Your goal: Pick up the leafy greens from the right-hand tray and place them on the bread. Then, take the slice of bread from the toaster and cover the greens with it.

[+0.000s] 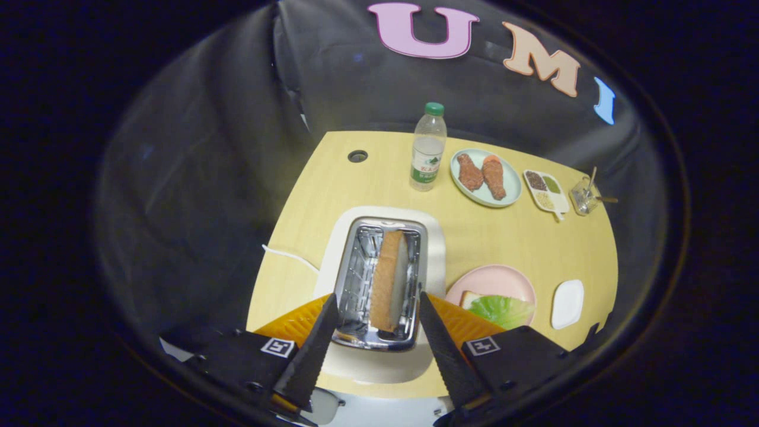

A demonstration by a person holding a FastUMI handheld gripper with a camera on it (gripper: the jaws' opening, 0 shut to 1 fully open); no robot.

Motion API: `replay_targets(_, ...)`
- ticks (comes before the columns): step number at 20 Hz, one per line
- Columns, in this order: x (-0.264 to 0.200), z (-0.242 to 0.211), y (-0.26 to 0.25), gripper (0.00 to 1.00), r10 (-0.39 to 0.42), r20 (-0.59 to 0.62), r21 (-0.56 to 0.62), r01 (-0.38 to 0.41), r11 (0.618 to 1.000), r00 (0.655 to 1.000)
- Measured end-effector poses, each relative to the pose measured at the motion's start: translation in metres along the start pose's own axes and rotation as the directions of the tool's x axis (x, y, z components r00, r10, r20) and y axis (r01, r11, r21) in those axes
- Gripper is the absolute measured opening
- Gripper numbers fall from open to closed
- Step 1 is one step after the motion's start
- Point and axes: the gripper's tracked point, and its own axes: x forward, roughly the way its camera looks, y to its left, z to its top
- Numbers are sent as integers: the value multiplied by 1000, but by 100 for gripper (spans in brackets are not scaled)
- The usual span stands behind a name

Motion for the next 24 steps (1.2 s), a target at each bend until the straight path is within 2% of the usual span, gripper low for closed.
replay_targets(4,11,4,-2,52,-5,-29,16,5,1000,1000)
replay_targets(7,17,3,-15,31,-35,-70,20,37,999,997)
replay_targets(9,14,6,-17,18,-23,-79,53,27,998,997)
replay_targets(11,12,5,-21,12,-9,-72,73,15,997,997)
replay_targets(16,-3,12,-21,12,52,-65,96,-46,994,997)
replay_targets(24,-60,34,-35,12,148,2,148,-146,978,989)
